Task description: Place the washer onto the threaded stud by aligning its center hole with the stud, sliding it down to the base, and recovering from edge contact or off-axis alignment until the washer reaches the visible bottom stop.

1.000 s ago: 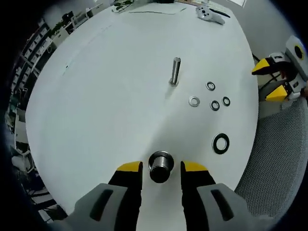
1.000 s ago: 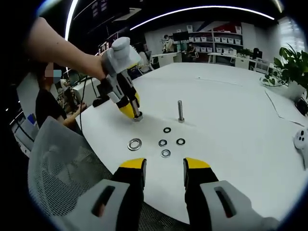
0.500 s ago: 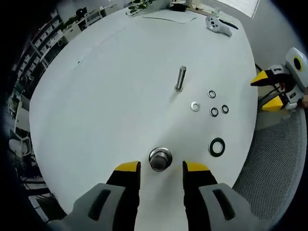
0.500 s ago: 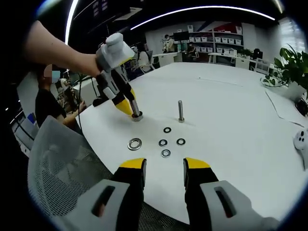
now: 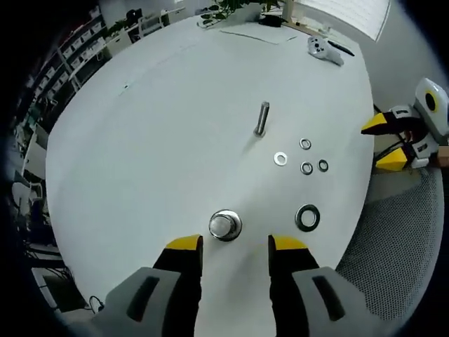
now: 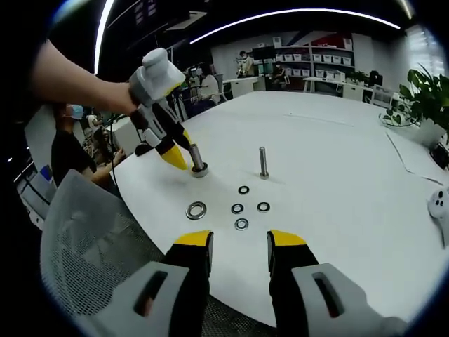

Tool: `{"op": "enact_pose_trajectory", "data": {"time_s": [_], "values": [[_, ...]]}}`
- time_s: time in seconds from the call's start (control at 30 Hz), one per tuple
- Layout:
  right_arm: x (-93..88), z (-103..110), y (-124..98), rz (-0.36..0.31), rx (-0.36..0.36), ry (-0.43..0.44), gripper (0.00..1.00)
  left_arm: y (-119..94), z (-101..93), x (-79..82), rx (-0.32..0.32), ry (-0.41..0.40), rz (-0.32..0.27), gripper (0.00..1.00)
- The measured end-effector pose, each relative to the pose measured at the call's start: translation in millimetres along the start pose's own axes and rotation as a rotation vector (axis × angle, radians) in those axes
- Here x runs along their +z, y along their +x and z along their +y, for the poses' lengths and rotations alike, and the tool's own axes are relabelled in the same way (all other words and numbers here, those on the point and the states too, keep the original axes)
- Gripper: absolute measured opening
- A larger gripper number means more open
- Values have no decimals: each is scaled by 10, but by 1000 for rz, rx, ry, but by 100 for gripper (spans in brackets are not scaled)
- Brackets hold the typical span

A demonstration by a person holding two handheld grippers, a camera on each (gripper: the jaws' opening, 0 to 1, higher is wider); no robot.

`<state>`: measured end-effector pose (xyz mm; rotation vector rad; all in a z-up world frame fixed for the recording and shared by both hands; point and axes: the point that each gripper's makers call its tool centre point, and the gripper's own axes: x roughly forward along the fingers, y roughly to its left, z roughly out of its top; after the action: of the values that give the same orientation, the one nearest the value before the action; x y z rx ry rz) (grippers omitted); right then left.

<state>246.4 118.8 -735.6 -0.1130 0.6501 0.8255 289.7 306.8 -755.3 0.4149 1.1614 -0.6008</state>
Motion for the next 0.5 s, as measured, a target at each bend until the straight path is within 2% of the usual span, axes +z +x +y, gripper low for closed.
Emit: {"op": "enact_pose_trajectory", "data": {"time_s": [0.5], "values": [[15,-1,-4,-6,0,2,34,114,-286,-71,-34,-38,1,38]]}}
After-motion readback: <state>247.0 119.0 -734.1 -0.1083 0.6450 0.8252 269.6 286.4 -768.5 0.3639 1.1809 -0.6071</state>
